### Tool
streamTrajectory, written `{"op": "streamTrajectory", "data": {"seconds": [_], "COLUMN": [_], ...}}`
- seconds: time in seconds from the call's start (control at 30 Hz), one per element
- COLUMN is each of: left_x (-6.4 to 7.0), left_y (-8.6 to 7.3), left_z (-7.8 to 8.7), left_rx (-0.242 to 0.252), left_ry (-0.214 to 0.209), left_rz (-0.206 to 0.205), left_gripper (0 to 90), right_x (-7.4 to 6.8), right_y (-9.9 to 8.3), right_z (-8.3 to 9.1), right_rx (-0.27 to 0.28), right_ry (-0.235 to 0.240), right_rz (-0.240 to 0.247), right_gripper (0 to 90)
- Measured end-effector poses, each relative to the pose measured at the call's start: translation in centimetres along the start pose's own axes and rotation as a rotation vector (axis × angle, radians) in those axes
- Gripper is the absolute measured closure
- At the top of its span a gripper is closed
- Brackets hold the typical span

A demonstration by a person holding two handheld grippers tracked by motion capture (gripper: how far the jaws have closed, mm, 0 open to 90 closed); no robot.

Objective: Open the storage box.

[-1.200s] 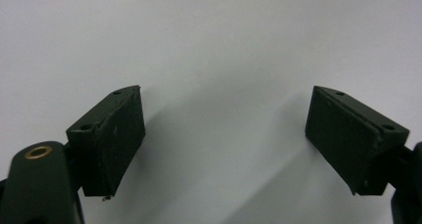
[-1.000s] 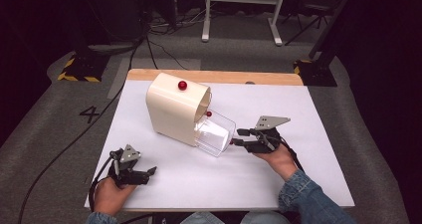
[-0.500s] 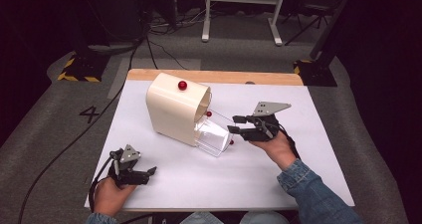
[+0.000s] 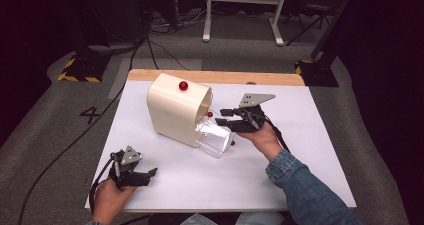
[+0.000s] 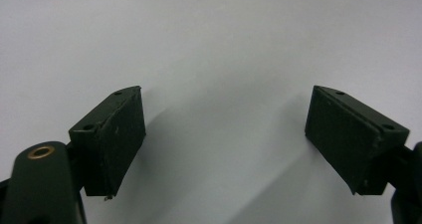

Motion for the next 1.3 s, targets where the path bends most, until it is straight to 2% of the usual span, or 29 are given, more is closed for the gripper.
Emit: {"op": "streamTrajectory", "data": {"seconds": [0.27, 0.47, 0.6, 0.97, 1.3], "left_x": [0.0, 0.0, 0.0, 0.0, -0.1], "left_y": [0.0, 0.0, 0.0, 0.0, 0.0], "left_z": [0.0, 0.0, 0.0, 0.0, 0.0], "left_rx": [0.001, -0.001, 0.002, -0.003, -0.004], "left_ry": [0.003, 0.004, 0.003, -0.008, -0.012], "left_rz": [-0.003, -0.005, -0.003, 0.004, 0.01], "left_gripper": [16.3, 16.4, 16.4, 16.1, 16.1], "right_x": [0.1, -0.3, -0.2, -0.4, -0.3], "right_y": [-0.1, 0.4, 0.5, 0.4, -0.7], "right_z": [-1.8, -2.3, -2.6, -2.3, 0.0], "right_rx": [0.011, 0.016, 0.018, 0.012, 0.007], "right_ry": [0.024, 0.033, 0.042, 0.027, 0.019], "right_rz": [0.009, 0.029, 0.023, 0.048, 0.033], "right_gripper": [62.7, 68.2, 73.4, 74.4, 74.3]}}
Point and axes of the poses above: each handheld gripper's, and its own axes: z roughly backward along the jaws, y roughly out of its top, x roughly to its right, the point moved 7 cm from there along -z, roughly forward along the jaws, and after that the axes turned 3 degrees about -z, right-handed, at the moved point
